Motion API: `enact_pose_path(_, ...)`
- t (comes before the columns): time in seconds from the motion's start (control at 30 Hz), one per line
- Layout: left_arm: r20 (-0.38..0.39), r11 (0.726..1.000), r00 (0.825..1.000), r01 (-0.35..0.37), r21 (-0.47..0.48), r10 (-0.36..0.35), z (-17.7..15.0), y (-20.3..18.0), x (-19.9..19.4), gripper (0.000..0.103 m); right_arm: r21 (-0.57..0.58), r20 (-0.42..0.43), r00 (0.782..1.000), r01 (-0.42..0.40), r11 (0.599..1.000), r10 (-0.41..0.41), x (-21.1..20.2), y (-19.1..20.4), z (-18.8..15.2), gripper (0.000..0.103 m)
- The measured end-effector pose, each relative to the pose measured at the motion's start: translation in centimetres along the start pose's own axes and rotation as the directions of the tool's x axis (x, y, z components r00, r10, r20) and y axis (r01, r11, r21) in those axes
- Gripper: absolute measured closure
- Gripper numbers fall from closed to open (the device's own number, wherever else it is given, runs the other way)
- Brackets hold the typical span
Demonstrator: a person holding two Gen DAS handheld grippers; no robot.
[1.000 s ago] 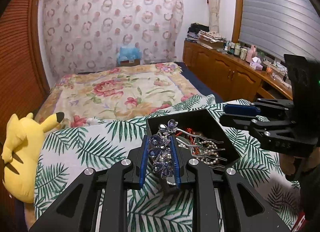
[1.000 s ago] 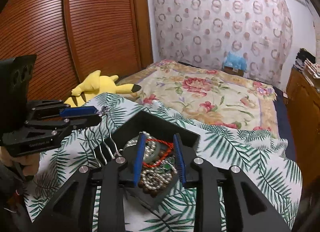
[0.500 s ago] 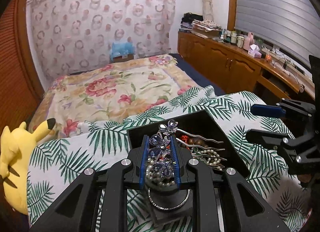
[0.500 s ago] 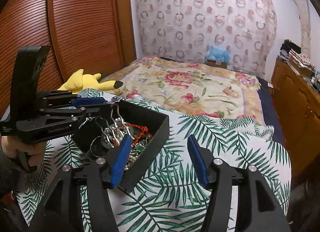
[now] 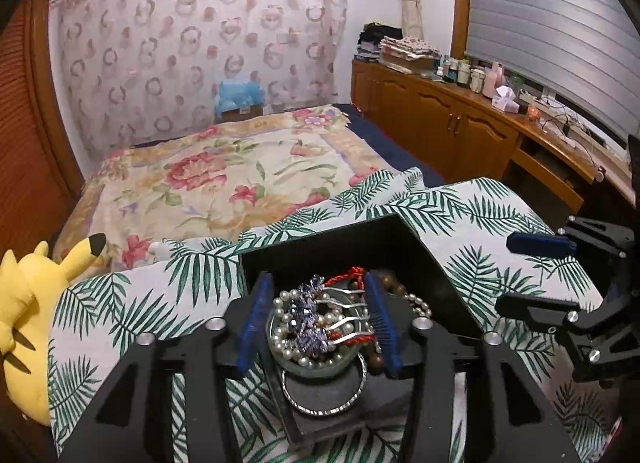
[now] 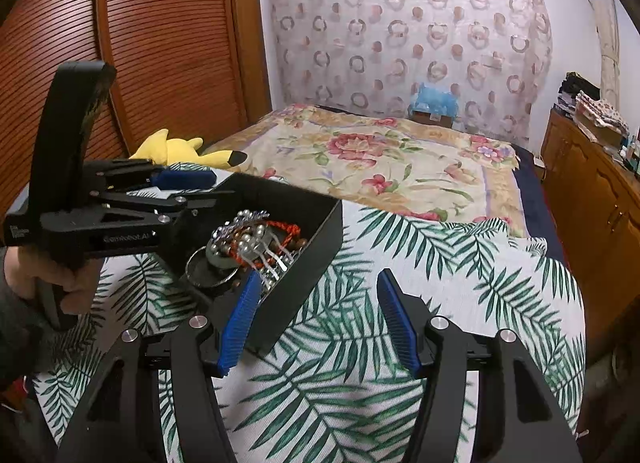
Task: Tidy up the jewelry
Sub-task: 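Open the left tool in the box and pull both tools back, then grasp the gold ring with left tool while right tool grasps the gold stud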
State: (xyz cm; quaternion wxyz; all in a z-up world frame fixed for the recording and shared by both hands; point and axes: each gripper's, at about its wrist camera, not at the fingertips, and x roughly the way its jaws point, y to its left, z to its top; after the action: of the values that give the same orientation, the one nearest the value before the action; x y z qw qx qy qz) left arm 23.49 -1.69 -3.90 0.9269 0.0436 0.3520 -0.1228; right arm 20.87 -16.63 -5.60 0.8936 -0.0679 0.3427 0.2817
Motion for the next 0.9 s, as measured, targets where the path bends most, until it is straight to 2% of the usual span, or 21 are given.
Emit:
enact_pose_path(0.1,0.014,1.000,1.000,-0.006,-0.006,0.006,-0.5,-0.2,-1.1,0.033,0.006,0.000,1.000,-0.001,1.000,0.001,-0.6,0.4,-0.7,0.040)
enact_pose_path(0.73,-0.001,0.999,0.999,-0.037,-0.029,0.037,-6.6,-1.0,-6.3,0.020,-0.006,-0.015,1.000,-0.017,1.000,0.017,-3.5,5.0,-5.4,0.040)
enact_pose_path(0.9,-0.014,0.999,0.999,-0.032,-0.039,0.032,-8.3,-0.9,-6.9,0.011,-0.007,-0.037,0.999,-0.024,1.000,0.024,-3.6,6.1,-6.9,0.040)
